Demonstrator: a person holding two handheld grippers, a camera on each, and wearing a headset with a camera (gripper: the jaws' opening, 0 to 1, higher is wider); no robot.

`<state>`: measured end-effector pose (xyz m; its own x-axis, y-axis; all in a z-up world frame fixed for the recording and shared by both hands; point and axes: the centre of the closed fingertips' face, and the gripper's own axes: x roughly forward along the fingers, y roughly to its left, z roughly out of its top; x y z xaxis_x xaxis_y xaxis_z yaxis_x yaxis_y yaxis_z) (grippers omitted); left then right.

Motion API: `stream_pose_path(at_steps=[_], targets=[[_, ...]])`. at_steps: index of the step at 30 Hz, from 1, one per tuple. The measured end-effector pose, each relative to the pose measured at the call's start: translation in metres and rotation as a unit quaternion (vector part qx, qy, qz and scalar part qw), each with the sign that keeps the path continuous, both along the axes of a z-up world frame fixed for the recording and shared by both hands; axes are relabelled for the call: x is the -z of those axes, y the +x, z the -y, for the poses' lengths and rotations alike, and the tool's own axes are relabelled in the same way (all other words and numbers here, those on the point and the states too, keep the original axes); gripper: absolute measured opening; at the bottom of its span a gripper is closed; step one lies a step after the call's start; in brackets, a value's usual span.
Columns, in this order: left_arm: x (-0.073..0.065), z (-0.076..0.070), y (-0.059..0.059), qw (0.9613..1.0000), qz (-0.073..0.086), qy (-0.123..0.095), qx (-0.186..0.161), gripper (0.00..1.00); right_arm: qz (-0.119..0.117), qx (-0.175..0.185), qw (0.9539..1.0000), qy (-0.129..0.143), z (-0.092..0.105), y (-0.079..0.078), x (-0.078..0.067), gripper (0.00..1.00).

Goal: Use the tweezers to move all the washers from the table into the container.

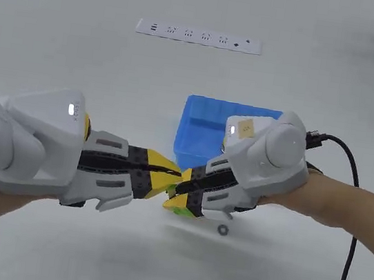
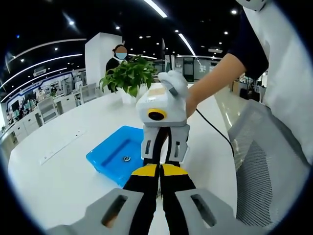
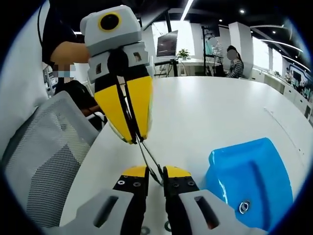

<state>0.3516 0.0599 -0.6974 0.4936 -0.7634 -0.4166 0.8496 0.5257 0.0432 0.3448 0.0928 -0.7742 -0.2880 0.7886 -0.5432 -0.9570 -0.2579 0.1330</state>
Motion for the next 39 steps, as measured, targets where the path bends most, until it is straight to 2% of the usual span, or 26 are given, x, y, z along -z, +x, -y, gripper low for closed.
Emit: stream_pose_path(at_steps=[3,4,8,10,12,15,21,27,35,39], targets=[[0.000,-0.002,0.002,1.0000,0.000,0.001,-0.005,0.04,0.001,-0.007,1.0000,0.005,-0.001,-0.001,-0.001,0.12],[0.000,-0.003,0.002,1.0000,-0.001,0.000,-0.008,0.04,0.009,-0.012,0.9998,0.009,-0.001,-0.001,-0.001,0.11],[-0.001,-0.005,0.007,0.9992,-0.007,-0.018,-0.036,0.05,0.024,-0.013,0.9995,0.013,-0.002,0.000,-0.002,0.11],[-0.001,-0.004,0.007,0.9990,-0.003,-0.017,-0.041,0.05,0.026,-0.009,0.9995,0.015,-0.002,0.000,-0.002,0.10],[-0.002,-0.003,0.005,0.9989,-0.003,-0.016,-0.044,0.06,0.025,-0.006,0.9995,0.016,-0.002,-0.001,-0.002,0.10],[-0.002,-0.002,0.002,0.9985,-0.012,-0.022,-0.048,0.14,0.027,-0.002,0.9995,0.016,-0.001,-0.004,-0.003,0.10],[-0.007,-0.001,-0.007,0.9978,-0.012,-0.029,-0.058,0.19,0.029,0.007,0.9994,0.019,0.000,-0.006,-0.007,0.10],[-0.014,-0.005,-0.013,0.9967,-0.009,-0.037,-0.072,0.23,0.035,0.021,0.9987,0.030,0.001,-0.004,-0.021,0.10],[-0.024,-0.017,-0.023,0.9945,-0.001,-0.046,-0.094,0.28,0.053,0.036,0.9966,0.053,0.010,0.000,-0.052,0.10],[-0.029,-0.024,-0.027,0.9912,0.001,-0.065,-0.115,0.32,0.066,0.041,0.9953,0.059,0.016,0.004,-0.065,0.10]])
